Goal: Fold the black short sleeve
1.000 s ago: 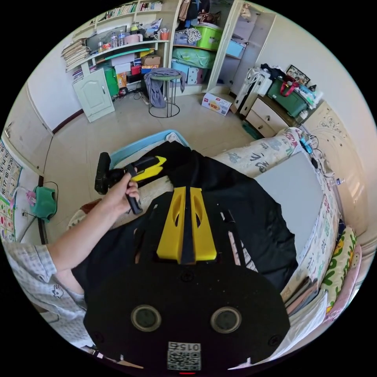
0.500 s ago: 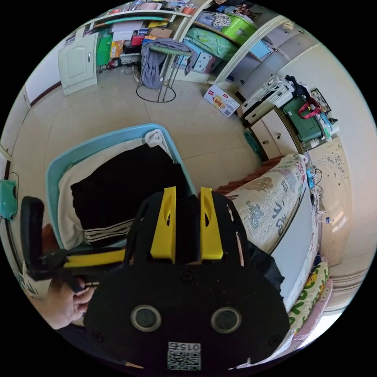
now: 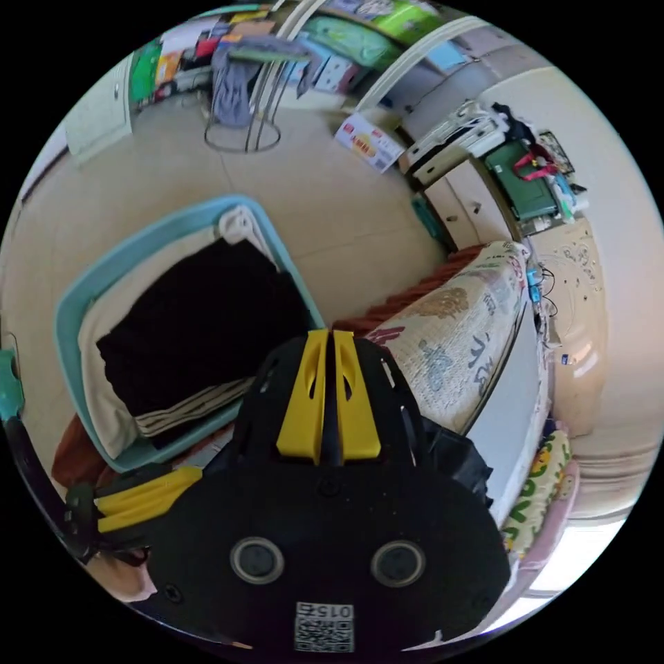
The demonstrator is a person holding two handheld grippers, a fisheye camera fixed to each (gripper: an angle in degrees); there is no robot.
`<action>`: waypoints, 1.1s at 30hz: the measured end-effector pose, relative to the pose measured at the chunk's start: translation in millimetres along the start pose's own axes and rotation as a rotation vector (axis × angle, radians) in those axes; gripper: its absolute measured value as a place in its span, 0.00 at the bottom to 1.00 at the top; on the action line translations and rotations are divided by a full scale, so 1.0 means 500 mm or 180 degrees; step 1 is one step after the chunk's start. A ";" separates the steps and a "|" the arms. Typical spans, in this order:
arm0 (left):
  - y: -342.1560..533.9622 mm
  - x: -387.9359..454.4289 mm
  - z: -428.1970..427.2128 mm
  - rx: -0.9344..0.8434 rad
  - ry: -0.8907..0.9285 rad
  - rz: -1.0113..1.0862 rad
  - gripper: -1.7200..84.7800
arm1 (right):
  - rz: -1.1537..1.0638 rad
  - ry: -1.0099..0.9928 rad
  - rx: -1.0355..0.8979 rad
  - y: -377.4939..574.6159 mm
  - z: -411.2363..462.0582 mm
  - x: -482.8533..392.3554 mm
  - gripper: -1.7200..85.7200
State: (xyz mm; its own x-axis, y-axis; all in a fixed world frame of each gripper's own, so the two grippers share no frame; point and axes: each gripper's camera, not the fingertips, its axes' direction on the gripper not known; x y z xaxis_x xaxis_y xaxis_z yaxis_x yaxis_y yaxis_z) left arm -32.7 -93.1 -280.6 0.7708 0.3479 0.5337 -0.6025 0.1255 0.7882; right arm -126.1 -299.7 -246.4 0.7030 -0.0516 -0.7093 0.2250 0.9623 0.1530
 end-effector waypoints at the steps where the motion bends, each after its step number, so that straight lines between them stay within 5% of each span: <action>1: 0.008 0.027 -0.006 0.0061 -0.0061 0.0283 0.01 | 0.0167 -0.0096 0.0255 0.034 -0.039 0.034 0.02; 6: 0.048 0.130 -0.006 -0.0132 0.0247 0.1518 0.01 | 0.0772 -0.0239 0.1072 0.263 -0.180 0.178 0.02; 13: 0.203 0.308 0.057 -0.1914 0.0582 0.3533 0.02 | 0.1621 -0.0032 0.1084 0.708 -0.161 0.284 0.06; 18: 0.246 0.325 0.066 -0.2031 0.0462 0.3568 0.08 | 0.2089 0.0231 0.1381 0.835 -0.128 0.314 0.08; 21: 0.258 0.336 0.054 -0.1801 0.0339 0.3571 0.09 | 0.1755 0.0061 0.0874 0.805 -0.072 0.316 0.10; 28: 0.377 0.354 0.141 -0.2844 0.0164 0.3942 0.11 | 0.1141 -0.0806 0.0032 0.785 0.060 0.321 0.13; 33: 0.397 0.363 0.143 -0.2824 0.0016 0.3915 0.09 | 0.1159 -0.1119 -0.0087 0.796 0.111 0.336 0.11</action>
State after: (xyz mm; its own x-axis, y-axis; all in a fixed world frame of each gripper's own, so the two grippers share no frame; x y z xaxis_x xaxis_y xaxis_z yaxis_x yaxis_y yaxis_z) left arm 2.5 -71.4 -5.4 -0.2893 0.6528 0.7001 -0.7788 0.2647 -0.5686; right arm 119.0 59.7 -266.8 0.9182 0.2064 -0.3379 -0.0915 0.9409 0.3261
